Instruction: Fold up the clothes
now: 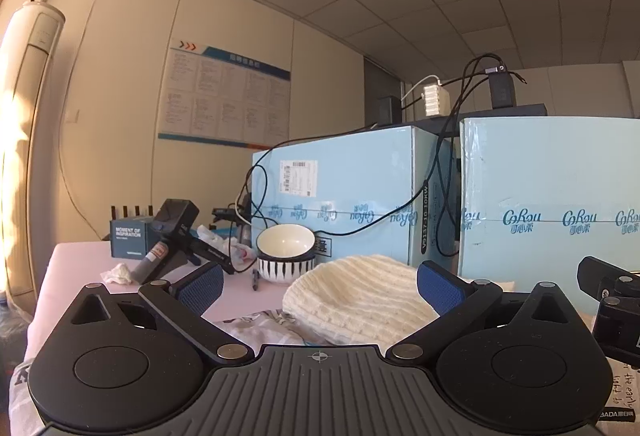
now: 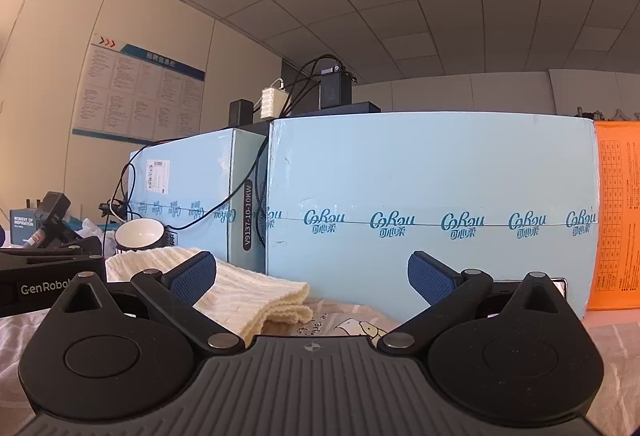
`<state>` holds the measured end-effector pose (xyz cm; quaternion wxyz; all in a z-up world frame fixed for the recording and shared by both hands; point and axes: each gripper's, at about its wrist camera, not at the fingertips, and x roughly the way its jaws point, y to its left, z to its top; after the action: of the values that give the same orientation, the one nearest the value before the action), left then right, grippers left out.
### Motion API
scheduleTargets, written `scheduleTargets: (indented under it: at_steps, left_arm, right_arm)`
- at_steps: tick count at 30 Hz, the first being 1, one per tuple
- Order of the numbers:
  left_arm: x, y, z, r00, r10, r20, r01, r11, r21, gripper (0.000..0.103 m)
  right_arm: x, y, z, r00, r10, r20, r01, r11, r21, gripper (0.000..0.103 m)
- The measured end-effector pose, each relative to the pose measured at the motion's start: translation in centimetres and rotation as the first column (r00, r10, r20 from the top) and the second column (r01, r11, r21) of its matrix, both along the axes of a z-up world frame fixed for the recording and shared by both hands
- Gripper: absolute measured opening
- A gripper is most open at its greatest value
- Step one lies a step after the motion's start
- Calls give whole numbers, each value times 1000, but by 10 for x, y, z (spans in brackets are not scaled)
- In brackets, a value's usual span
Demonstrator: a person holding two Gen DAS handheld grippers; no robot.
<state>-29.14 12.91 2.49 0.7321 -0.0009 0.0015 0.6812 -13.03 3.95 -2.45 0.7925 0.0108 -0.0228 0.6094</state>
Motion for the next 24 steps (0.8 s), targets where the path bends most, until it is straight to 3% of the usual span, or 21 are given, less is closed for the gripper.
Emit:
scheduleTargets:
  at_steps: [18, 24]
  left_arm:
    - [-4, -5, 1, 1000, 18, 26, -19, 999, 32, 103]
    - [-11, -10, 1, 997, 19, 70, -23, 998, 60, 103]
  right_arm:
    - [1, -4, -1, 1000, 0, -19, 0, 1000, 16, 103]
    - [2, -5, -2, 1000, -1, -26, 2, 1000, 15, 103]
